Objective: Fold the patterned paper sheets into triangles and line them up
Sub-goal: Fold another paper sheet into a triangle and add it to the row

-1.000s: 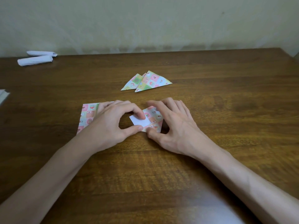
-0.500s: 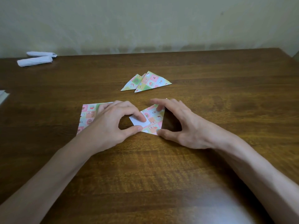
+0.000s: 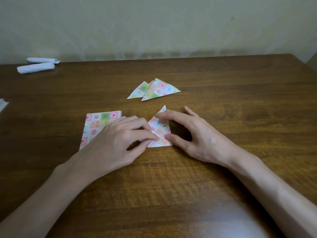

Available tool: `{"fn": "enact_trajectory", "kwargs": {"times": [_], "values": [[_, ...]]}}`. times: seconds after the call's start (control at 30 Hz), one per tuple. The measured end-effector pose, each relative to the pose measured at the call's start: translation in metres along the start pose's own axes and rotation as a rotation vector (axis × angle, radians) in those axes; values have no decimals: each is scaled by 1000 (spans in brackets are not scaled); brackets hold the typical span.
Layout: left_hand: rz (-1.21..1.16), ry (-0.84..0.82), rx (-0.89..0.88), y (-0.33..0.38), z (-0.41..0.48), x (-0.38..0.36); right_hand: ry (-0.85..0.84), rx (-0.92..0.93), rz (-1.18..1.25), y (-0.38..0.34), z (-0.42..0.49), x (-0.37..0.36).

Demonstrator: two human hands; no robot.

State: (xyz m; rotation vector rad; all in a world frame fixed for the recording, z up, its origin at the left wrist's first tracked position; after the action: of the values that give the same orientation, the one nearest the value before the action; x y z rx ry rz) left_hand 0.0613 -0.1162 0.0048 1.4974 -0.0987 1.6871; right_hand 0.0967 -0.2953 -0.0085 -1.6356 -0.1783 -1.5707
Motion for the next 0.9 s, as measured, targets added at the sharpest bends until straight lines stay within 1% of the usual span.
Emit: {"fn": "enact_trajectory", "kwargs": {"times": [0.07,0.17,0.23,0.37,0.57,0.77,0.9], "values": [[-12,-21,-18,3,-1,-2,-32,15,28,0,-1,0],[62,-37,-53,7,-1,-3,-43,27,44,0,-2,1],[108,-16,-53,7,-2,0,-1,22,42,2,-1,3],[119,28,-32,4,-2,6,83,-11,-40,10,-1,6],[127,-9,6,3,-3,0,128,-39,-137,10,0,3],[74,1,58,1,-3,-1,176,-31,-171,5,1,-1],[65,19,77,0,-4,-1,219,-37,-115,3,0,3]]}}
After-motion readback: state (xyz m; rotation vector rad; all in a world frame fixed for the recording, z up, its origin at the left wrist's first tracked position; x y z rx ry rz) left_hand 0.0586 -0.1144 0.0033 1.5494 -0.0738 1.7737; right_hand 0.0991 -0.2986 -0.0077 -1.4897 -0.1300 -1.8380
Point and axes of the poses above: each hand's wrist, its own z-axis towards the middle knuckle, its own x-axis out of the back of the hand, y = z × x, the point moved 6 cm from there along z, towards the middle knuckle, and after that the axes turned 11 degrees about -z, right-handed, at the moved point
